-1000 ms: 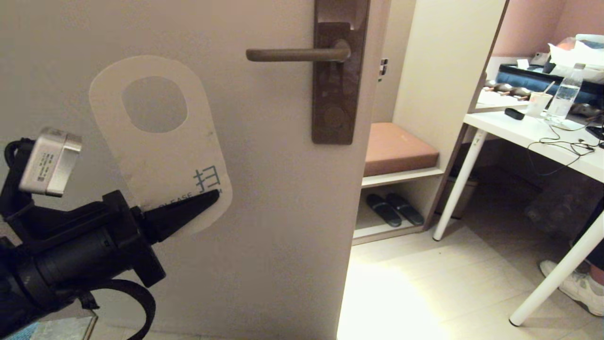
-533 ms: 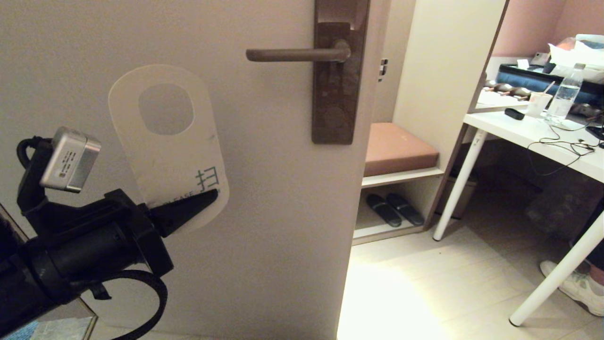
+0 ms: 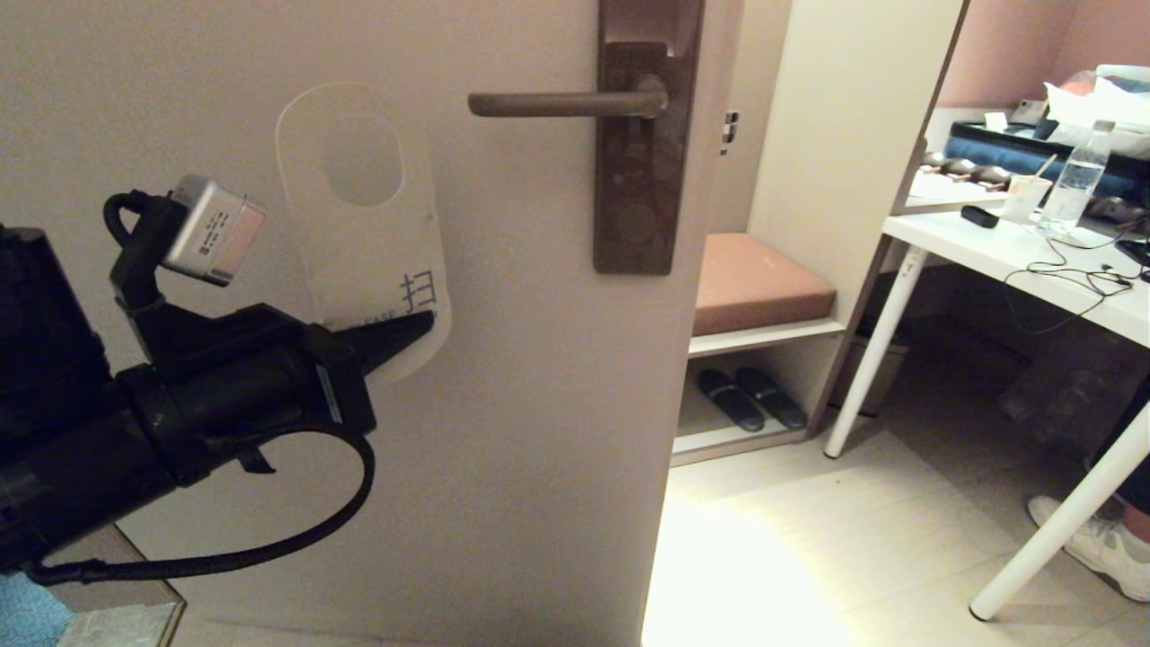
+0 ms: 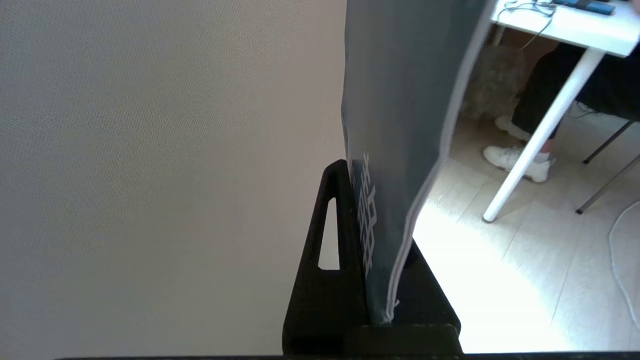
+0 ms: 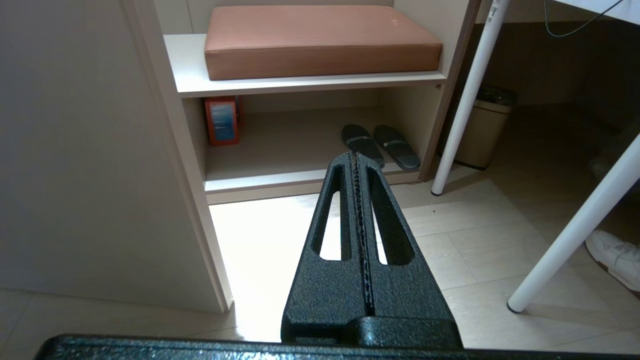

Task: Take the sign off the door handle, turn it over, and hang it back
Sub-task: Hang the sign back with the other side facing out

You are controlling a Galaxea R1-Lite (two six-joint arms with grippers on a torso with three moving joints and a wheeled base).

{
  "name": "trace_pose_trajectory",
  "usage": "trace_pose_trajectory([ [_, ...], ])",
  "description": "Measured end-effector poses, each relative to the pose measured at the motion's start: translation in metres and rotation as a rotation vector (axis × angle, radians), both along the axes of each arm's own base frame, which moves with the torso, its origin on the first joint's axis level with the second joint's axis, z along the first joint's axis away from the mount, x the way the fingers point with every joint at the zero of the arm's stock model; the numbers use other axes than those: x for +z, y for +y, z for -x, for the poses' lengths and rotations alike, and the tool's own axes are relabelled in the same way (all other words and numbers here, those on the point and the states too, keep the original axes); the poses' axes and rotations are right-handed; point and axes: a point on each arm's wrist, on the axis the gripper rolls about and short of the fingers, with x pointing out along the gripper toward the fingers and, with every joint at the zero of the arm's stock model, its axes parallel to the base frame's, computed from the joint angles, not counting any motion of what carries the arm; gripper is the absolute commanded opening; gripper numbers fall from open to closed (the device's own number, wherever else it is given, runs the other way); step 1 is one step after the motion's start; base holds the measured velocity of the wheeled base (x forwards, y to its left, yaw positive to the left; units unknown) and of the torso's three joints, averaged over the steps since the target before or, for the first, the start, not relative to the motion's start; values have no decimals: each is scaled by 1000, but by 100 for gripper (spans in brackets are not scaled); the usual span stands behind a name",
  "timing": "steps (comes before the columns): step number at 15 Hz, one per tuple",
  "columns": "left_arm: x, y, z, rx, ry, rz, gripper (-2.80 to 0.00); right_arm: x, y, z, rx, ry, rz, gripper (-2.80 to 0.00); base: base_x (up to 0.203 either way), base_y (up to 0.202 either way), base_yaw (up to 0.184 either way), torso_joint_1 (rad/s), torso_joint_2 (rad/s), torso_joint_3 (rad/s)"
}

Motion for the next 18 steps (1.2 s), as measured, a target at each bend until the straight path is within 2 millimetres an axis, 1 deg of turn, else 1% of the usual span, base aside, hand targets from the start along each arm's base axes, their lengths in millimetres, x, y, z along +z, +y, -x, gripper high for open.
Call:
trace_pose_trajectory([
  [5, -6, -6, -12, 29, 27, -20, -280, 0, 0, 0, 0, 0, 1, -280, 0, 0, 0, 0, 0, 0],
  [11, 5, -13, -31, 85, 3, -12, -280, 0, 0, 0, 0, 0, 0, -280, 0, 0, 0, 0, 0, 0],
  [18, 11, -5, -48, 144, 9, -24, -280, 0, 0, 0, 0, 0, 0, -280, 0, 0, 0, 0, 0, 0],
])
